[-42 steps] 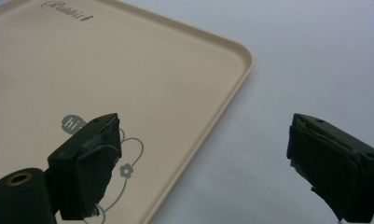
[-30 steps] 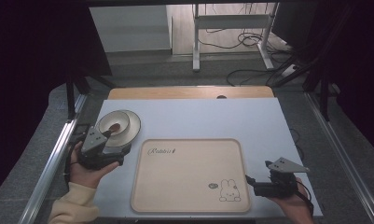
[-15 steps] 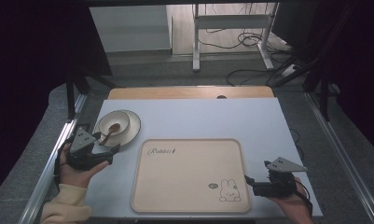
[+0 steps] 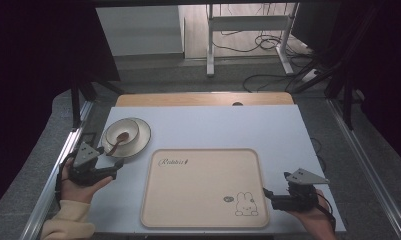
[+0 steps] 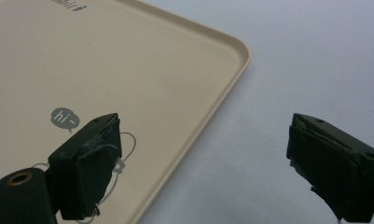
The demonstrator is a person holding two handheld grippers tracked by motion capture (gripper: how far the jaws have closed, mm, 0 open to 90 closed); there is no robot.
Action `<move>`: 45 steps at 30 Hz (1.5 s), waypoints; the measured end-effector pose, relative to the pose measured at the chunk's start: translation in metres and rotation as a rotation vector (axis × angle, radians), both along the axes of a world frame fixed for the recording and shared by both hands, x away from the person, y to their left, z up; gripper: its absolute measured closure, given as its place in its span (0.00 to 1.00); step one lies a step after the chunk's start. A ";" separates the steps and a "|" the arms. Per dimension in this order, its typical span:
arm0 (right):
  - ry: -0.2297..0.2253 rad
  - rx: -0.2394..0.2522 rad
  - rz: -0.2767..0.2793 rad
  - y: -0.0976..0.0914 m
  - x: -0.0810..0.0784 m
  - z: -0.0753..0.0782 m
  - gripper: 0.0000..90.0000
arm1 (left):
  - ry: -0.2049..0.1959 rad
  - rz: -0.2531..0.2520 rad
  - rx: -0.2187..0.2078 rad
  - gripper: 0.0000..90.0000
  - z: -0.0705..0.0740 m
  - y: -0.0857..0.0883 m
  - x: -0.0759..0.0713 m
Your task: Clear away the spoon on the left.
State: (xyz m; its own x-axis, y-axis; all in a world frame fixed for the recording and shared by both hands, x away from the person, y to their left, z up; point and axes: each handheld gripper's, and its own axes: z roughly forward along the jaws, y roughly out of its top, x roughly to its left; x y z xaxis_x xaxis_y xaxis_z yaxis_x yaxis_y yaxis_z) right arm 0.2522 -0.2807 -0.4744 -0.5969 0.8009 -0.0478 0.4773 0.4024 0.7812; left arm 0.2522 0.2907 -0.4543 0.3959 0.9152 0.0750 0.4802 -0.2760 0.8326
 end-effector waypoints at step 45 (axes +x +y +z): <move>0.003 -0.027 -0.006 -0.001 0.001 -0.003 0.13 | -0.012 0.070 0.135 0.64 -0.028 0.007 0.027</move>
State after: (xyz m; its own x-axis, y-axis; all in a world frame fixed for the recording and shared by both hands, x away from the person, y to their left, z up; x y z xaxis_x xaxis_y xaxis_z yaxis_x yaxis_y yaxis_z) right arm 0.2531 -0.2813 -0.4771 -0.5921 0.8030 -0.0675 0.4826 0.4204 0.7684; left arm 0.2792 0.2976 -0.4827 0.3299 0.9217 0.2041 0.4920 -0.3524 0.7961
